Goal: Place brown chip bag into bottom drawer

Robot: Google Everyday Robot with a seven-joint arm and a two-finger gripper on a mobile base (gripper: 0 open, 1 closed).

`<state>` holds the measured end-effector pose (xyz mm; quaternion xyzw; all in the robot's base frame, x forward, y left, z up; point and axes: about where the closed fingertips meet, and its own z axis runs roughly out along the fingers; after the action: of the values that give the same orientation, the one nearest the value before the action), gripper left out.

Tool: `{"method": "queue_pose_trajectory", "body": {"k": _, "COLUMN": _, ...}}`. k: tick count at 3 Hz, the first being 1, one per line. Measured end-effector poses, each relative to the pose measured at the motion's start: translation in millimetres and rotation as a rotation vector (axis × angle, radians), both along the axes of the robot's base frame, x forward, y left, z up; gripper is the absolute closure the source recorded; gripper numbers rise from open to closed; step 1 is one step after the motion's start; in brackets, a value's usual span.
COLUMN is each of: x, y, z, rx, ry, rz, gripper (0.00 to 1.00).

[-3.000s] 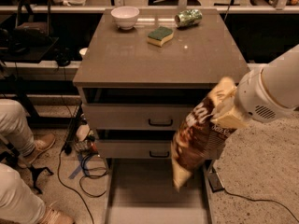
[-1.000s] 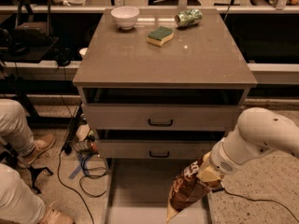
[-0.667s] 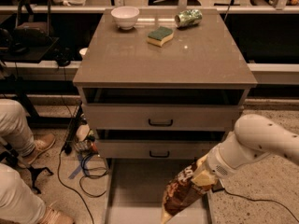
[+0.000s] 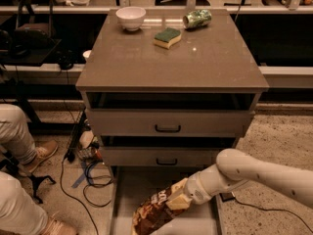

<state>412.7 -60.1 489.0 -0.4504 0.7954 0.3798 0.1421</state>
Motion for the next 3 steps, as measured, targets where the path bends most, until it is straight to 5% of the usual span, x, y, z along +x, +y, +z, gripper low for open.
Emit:
{"method": "queue_pose_trajectory", "body": {"k": 1, "x": -7, "y": 6, "z": -16, "rx": 0.016, "ry": 0.030, "rz": -0.004, "gripper": 1.00}}
{"method": "queue_pose_trajectory", "body": {"k": 3, "x": 9, "y": 10, "z": -38, "rx": 0.071, "ry": 0.007, "rz": -0.041, "gripper": 1.00}}
